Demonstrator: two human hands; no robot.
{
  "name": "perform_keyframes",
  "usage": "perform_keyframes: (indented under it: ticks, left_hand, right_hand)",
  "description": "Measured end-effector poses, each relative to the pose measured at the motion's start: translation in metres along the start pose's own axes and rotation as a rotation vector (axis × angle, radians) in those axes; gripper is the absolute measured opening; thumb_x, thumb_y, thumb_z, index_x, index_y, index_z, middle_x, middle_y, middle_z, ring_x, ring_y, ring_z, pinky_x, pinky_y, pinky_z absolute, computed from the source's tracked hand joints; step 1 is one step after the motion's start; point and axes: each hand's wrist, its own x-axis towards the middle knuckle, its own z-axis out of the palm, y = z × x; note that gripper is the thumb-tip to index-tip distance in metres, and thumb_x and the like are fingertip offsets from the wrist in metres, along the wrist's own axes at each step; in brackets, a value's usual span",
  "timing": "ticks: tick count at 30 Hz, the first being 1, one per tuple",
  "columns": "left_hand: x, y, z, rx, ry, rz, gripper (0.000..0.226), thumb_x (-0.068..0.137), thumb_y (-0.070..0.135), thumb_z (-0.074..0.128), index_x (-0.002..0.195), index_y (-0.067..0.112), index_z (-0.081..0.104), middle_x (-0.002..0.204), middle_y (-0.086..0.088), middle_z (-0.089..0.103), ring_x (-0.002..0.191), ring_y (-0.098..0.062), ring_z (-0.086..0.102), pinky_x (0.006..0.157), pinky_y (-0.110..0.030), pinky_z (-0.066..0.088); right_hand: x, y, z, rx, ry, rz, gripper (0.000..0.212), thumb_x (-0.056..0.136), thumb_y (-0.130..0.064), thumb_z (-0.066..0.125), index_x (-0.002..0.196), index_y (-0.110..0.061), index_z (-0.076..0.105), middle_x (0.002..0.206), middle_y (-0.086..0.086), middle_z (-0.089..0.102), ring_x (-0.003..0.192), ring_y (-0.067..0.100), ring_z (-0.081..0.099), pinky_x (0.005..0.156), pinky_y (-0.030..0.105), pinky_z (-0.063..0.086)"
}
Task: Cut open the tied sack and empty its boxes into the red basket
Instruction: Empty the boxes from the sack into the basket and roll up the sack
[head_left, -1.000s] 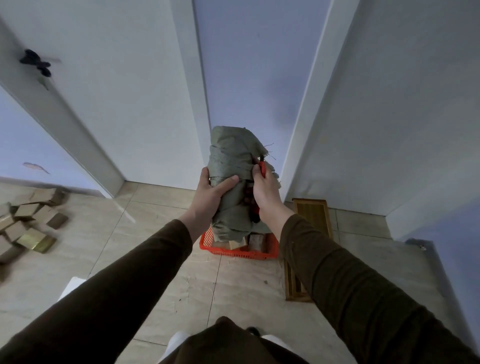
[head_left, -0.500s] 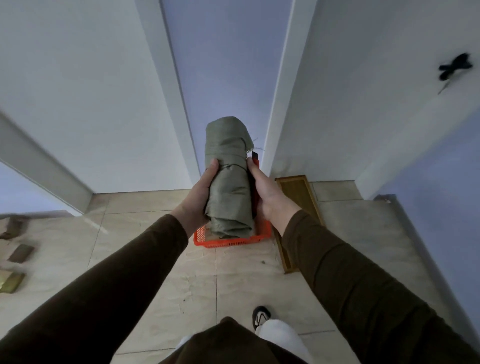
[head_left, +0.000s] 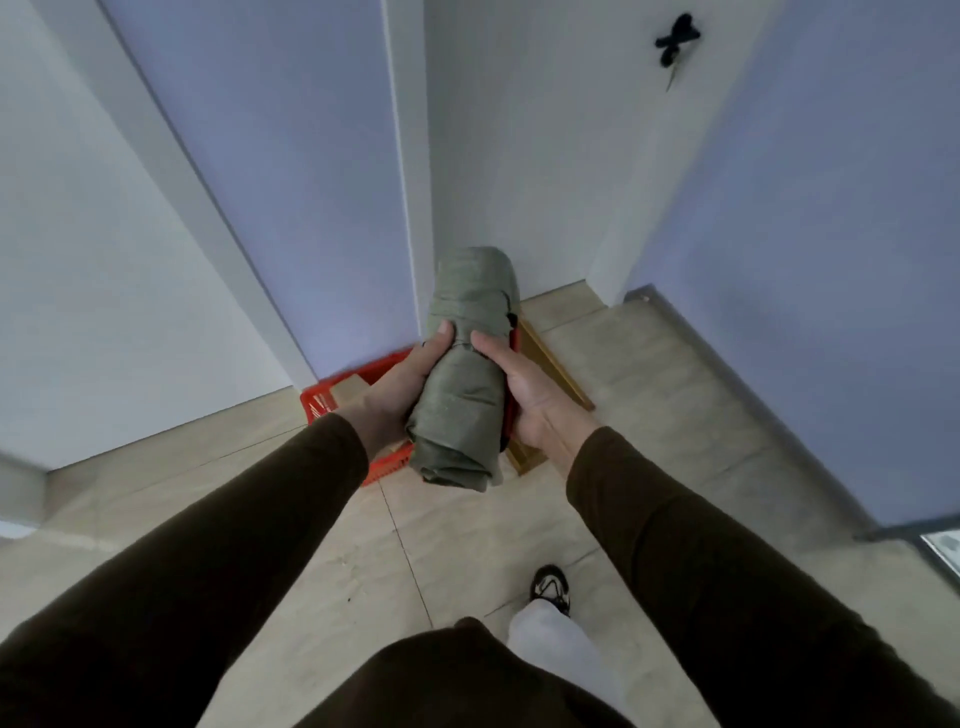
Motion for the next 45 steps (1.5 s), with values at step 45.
perform_keyframes:
  ticks: [45]
  left_hand:
    - [0.405,-0.174,0.453,0.121,-0.041,-0.43,0.033,0.093,0.014,0.077,0.123,0.007,0.066,0.102,-0.007,0.084,0.092,-0.023,0.082,0.069,-0.033,0.065]
  right_hand:
    - [-0.024,-0.111,-0.559,0.806,0.826,-0.269,0.046,0.087,-0.037,0.083,0.128,-0.033,0.062,0.131,0.002,0.066,0.101,0.021,0.064,0.059,0.028,0.047]
